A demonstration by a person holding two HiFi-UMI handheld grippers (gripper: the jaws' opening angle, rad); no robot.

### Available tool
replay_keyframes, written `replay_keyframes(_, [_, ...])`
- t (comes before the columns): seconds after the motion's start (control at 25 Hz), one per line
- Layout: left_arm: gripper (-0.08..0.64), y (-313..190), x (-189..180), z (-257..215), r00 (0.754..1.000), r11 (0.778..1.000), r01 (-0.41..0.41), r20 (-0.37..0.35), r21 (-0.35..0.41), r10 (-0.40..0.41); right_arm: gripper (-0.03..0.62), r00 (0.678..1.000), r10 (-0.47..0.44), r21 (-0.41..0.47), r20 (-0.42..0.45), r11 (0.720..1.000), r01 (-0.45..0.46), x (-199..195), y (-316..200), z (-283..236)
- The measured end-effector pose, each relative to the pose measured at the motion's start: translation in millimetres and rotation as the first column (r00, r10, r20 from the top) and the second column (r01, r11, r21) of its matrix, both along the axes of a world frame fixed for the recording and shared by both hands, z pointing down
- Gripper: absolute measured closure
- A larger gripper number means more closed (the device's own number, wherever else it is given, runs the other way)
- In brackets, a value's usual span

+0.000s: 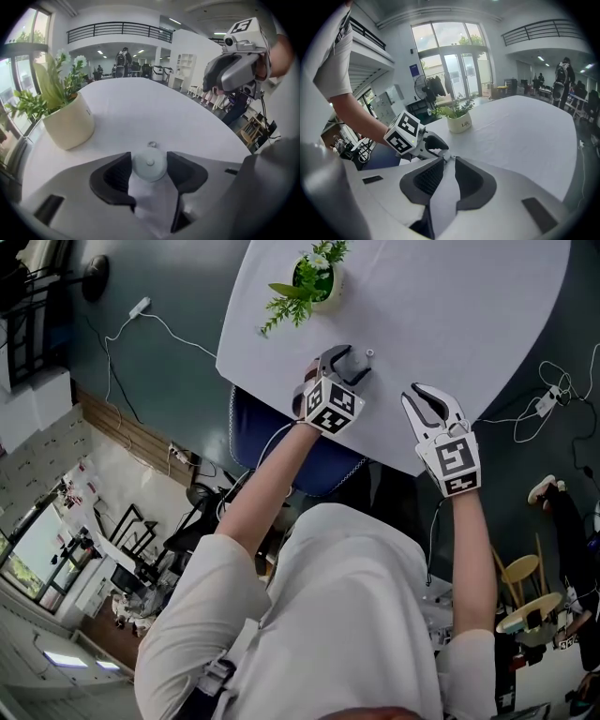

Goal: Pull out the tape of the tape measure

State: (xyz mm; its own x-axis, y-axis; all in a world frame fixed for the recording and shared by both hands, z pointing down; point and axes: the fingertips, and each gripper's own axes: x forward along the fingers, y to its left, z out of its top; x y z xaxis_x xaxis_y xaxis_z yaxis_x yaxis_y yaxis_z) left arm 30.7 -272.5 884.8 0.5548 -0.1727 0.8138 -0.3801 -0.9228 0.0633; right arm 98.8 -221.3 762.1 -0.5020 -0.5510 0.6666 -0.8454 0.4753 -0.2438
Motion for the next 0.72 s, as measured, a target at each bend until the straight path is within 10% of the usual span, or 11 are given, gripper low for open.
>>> replay_keyframes(0.72, [0.34, 27.3, 8.9, -87.6, 0.996, 0.999, -0.033, -0.079, -0.02, 0.032, 0.5, 0.998, -0.052, 0.098, -0.045, 0.994, 0.056, 6.7, 12.7, -68.7])
